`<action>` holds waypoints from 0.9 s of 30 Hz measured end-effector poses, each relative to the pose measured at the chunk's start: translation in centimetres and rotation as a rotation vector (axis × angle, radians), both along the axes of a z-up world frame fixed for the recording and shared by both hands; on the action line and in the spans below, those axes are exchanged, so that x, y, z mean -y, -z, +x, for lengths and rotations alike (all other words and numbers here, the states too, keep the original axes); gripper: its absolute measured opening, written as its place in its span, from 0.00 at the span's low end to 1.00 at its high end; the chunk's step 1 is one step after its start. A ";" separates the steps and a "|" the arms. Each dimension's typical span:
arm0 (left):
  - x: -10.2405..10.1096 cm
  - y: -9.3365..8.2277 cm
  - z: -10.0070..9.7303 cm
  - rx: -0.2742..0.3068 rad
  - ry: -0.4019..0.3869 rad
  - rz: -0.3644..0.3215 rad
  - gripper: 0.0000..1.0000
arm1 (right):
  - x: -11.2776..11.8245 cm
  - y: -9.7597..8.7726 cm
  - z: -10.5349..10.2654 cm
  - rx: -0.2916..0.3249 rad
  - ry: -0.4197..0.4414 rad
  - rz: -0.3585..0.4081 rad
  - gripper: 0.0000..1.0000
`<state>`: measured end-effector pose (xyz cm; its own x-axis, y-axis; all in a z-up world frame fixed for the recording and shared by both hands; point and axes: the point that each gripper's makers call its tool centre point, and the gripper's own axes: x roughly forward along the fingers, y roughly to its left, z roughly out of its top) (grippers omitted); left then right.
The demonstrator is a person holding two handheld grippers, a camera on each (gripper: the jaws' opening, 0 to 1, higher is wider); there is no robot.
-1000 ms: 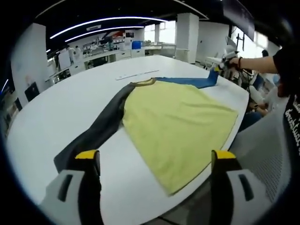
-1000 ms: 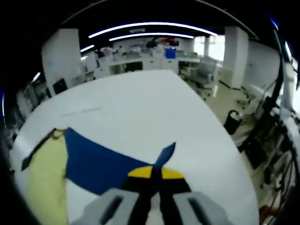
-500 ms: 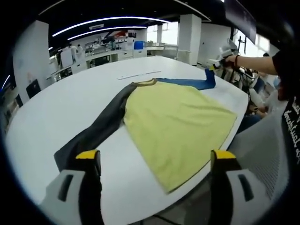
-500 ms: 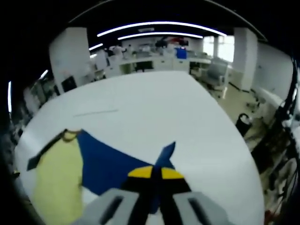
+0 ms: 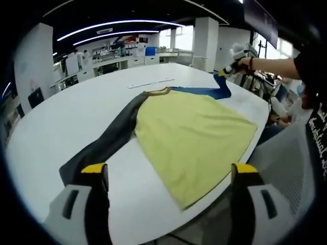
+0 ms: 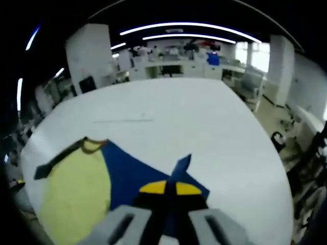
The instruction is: Fold the garment on the visible template until the final outline fits inside the template.
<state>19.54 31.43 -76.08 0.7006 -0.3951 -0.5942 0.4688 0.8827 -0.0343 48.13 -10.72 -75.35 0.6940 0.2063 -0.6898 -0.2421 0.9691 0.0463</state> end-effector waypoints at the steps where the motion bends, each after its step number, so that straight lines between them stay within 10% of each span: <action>1: 0.0 0.0 0.0 -0.002 0.000 0.001 0.97 | -0.3 0.0 0.2 -0.001 -0.005 -0.001 0.00; 27: 0.5 0.1 -0.3 -0.001 0.048 0.005 0.98 | -10.4 -0.1 0.7 -0.039 -0.148 0.052 0.00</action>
<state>19.19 30.92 -76.19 0.6803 -0.4255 -0.5968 0.5109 0.8591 -0.0301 48.80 -0.32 -75.28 0.6262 0.3405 -0.7013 -0.3793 0.9190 0.1075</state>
